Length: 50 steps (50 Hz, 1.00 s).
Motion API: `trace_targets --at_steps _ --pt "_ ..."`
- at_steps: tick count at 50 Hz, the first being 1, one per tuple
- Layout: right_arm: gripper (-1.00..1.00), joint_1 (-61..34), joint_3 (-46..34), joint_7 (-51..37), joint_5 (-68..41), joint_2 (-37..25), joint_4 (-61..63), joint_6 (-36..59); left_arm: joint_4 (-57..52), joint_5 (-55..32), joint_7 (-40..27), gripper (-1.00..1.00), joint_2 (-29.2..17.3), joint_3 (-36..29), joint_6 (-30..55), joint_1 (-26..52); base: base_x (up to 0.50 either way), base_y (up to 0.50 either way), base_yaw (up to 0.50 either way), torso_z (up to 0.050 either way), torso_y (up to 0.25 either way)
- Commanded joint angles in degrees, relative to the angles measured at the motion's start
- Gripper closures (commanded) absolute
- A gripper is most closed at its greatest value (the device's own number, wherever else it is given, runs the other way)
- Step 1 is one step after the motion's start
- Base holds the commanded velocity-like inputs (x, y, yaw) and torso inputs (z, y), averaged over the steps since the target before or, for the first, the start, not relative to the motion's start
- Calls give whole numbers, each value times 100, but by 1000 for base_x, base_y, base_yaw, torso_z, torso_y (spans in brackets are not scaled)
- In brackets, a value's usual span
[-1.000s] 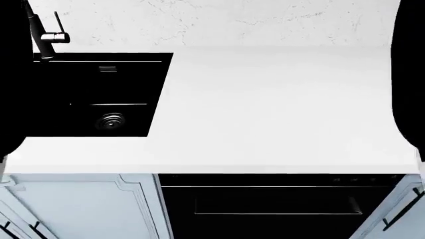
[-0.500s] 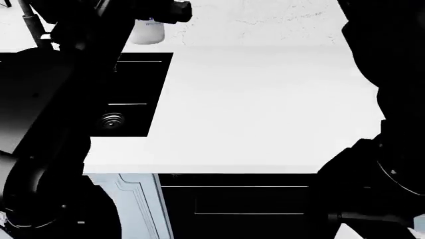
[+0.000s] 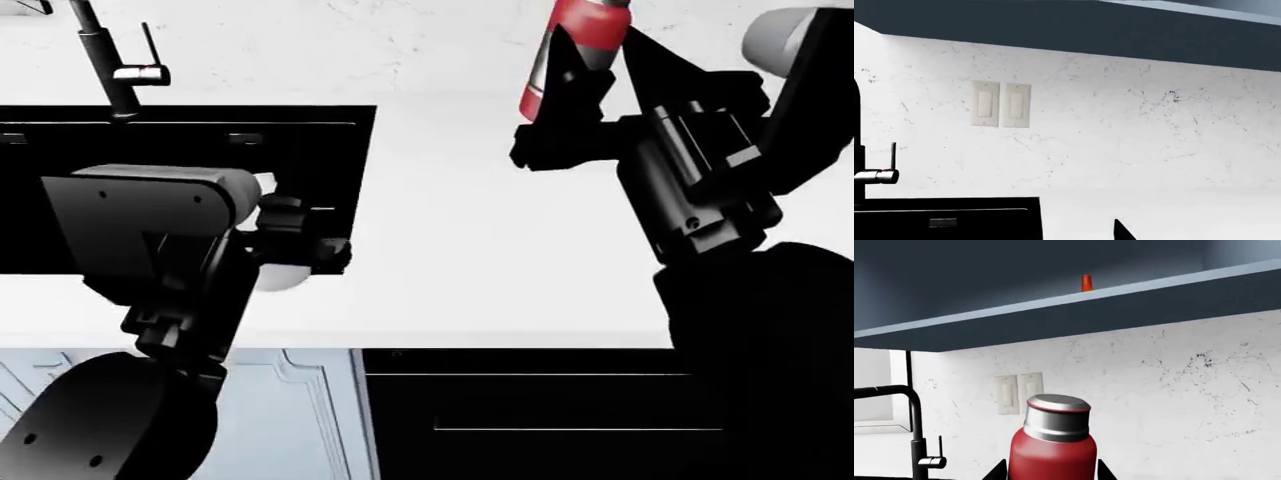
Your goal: Pick and place the shaker into the drawer. Then close the cabinet.
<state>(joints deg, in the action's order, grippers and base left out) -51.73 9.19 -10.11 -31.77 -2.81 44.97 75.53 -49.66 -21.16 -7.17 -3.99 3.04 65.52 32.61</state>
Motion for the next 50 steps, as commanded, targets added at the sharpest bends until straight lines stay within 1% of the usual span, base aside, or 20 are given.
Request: trace_targets --at_steps 1,26,36,50 --pt "100 458 16 -206 -222 -65 289 -2 -231 -119 -156 100 -48 121 -254 -673 0 500 0 0 0" --pt "100 518 -109 -578 -678 -72 437 85 -170 -413 -290 100 -177 93 -425 -816 -48 500 0 0 0" --pt "100 660 -169 -686 -811 -108 398 -73 -111 -447 -340 100 -202 76 -625 -977 -81 500 0 0 0" --pt "100 703 -269 -882 -1025 -149 402 -122 -200 -596 -437 100 -267 181 -667 -1094 -82 500 0 0 0"
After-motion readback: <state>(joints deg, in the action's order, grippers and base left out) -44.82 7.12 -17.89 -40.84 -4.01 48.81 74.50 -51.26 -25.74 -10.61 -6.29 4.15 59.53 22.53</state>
